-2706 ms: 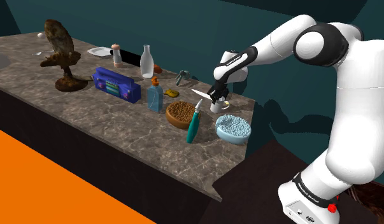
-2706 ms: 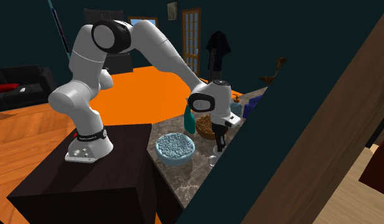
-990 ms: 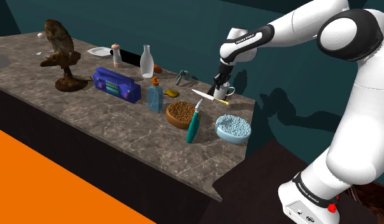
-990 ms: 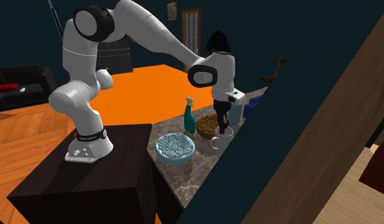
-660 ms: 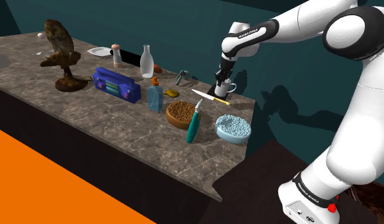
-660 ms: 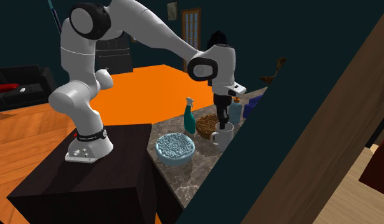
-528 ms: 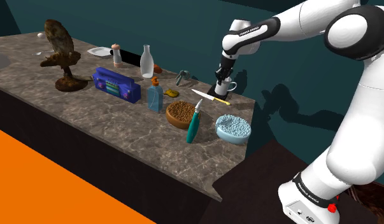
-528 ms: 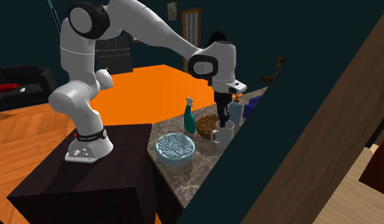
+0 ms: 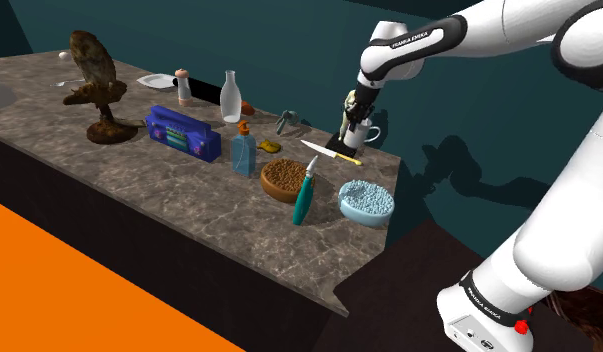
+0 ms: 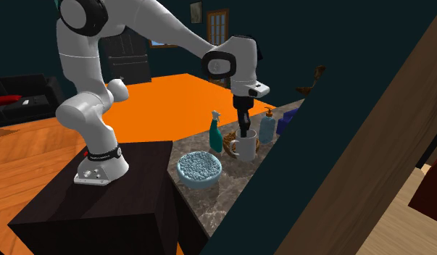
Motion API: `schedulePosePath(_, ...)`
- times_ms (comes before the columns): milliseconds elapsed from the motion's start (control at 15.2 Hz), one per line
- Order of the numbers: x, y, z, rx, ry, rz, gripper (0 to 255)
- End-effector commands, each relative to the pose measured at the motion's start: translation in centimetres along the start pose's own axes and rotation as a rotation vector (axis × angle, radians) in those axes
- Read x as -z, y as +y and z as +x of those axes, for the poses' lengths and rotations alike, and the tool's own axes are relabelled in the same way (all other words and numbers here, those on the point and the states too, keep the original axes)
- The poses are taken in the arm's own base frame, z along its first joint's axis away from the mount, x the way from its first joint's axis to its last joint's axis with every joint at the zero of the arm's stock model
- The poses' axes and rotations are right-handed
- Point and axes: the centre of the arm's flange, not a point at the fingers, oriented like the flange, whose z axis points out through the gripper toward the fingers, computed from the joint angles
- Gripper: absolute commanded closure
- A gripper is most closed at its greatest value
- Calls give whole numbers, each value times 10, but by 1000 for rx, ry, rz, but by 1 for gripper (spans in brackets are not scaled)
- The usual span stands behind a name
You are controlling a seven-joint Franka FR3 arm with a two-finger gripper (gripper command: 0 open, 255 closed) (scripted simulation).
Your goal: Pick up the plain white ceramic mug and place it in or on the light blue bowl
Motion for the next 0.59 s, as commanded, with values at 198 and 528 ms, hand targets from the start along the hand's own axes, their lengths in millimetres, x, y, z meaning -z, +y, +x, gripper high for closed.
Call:
schedulePosePath(198,13,-20,-60,0,0,0,255)
schedulePosePath(528,26,-39,-122,0,0,0,255)
